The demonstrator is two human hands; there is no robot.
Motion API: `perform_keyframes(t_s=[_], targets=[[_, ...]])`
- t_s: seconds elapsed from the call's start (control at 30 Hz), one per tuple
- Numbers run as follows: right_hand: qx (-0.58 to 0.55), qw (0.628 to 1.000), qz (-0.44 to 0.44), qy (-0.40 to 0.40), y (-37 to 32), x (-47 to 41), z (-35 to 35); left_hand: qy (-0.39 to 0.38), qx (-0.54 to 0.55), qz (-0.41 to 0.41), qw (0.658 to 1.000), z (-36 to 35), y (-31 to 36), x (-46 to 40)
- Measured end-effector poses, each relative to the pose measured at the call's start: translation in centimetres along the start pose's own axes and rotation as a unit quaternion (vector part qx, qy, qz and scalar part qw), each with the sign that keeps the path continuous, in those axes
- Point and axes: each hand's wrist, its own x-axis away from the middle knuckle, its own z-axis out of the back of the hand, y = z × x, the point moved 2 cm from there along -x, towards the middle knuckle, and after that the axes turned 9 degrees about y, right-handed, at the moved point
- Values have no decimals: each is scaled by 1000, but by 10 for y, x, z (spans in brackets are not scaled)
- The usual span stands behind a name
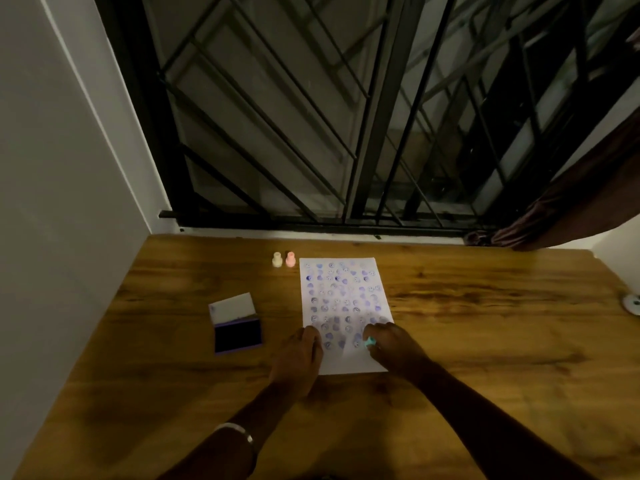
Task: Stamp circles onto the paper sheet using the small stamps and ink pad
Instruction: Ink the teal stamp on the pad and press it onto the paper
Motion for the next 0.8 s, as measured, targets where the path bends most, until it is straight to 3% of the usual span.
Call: perform_keyframes(t_s=[0.13, 0.27, 0.33, 0.43, 0.5, 0.6, 0.67, 0.8], targets=[[14, 1000, 11, 25, -6, -2, 8, 15, 110, 56, 992, 6, -2, -9], [-19, 993, 45, 104, -26, -11, 22, 0, 223, 209, 952, 12, -9, -20], [-45, 990, 67, 114, -43, -18, 27, -3, 316, 317, 894, 16, -10, -26], [-88, 984, 99, 121, -72, -28, 26, -10, 434, 486, 759, 27, -11, -31], [-112, 979, 119, 122, -90, -34, 23, -10, 508, 533, 676, 36, -12, -32], [-143, 971, 150, 118, -113, -42, 19, 11, 579, 539, 612, 51, -16, -30], [-153, 968, 164, 116, -125, -46, 16, 18, 597, 531, 601, 59, -18, -28], [-140, 970, 163, 116, -143, -51, 5, 21, 573, 523, 631, 70, -20, -27]])
